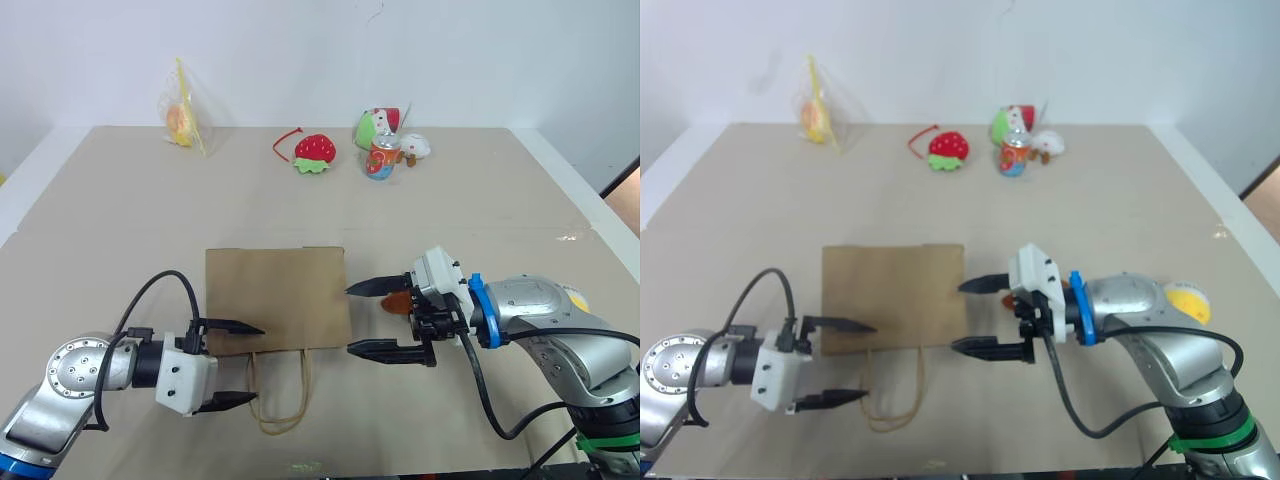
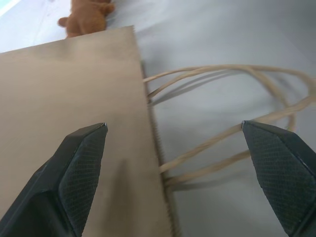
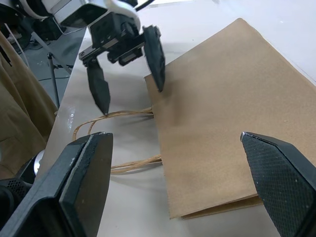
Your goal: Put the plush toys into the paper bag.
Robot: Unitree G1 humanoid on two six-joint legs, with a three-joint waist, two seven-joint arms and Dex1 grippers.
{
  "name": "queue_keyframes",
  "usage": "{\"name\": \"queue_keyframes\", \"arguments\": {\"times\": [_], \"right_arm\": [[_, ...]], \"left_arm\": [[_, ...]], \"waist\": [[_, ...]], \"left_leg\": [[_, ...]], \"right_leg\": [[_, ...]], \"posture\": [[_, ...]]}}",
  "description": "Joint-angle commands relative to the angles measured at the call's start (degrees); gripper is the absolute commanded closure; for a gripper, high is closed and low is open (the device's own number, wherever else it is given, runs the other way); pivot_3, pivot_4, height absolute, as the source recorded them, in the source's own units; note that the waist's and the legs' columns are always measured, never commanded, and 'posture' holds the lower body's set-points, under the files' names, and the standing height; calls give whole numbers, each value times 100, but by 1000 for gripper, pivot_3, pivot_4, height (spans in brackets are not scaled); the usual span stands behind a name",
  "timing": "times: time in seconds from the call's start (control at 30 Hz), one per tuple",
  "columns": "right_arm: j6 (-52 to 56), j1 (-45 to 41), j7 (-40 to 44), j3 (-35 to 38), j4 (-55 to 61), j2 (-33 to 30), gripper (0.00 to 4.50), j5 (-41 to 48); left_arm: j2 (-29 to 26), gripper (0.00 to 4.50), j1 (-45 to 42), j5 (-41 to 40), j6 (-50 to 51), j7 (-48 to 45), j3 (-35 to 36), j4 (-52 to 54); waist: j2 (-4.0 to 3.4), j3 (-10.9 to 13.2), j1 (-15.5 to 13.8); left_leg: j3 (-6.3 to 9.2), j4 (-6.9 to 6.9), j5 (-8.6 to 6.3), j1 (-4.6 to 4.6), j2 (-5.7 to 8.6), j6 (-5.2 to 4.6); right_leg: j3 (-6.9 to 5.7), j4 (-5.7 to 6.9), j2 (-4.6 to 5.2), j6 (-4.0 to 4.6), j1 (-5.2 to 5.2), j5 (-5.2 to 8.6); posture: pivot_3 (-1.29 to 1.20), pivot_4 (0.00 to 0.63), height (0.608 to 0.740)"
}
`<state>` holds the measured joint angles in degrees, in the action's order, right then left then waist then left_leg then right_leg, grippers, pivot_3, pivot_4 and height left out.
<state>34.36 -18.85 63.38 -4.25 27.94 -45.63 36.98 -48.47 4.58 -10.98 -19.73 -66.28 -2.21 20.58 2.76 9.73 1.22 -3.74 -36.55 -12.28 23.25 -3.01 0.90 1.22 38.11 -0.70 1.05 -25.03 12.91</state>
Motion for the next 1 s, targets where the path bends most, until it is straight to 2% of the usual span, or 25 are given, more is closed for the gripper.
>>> {"name": "queue_keyframes", "arguments": {"times": [0.03,0.37,0.93,1.0], "right_arm": [[-35,-24,-17,182,178,-36,39,96],[-77,-21,-24,140,161,-11,39,45],[-34,-72,-150,130,167,-2,39,30],[-26,-61,-174,138,180,-6,0,30]], "left_arm": [[-82,0,28,40,-189,0,7,-74],[21,0,-51,263,-381,195,-78,-293],[329,0,-503,306,-207,251,-890,3],[333,568,-572,305,-216,223,-943,-46]], "waist": [[0,0,0],[0,0,0],[0,0,1],[0,0,0]], "left_leg": [[0,0,0,0,0,0],[0,0,0,0,0,0],[0,-5,1,-2,0,-1],[0,-6,1,-2,1,-1]], "right_leg": [[0,0,0,0,0,0],[0,0,0,0,0,0],[1,4,-2,-1,3,-2],[1,4,-2,-2,4,-2]], "posture": [[0,150,740],[0,150,740],[0,150,740],[0,150,740]]}}
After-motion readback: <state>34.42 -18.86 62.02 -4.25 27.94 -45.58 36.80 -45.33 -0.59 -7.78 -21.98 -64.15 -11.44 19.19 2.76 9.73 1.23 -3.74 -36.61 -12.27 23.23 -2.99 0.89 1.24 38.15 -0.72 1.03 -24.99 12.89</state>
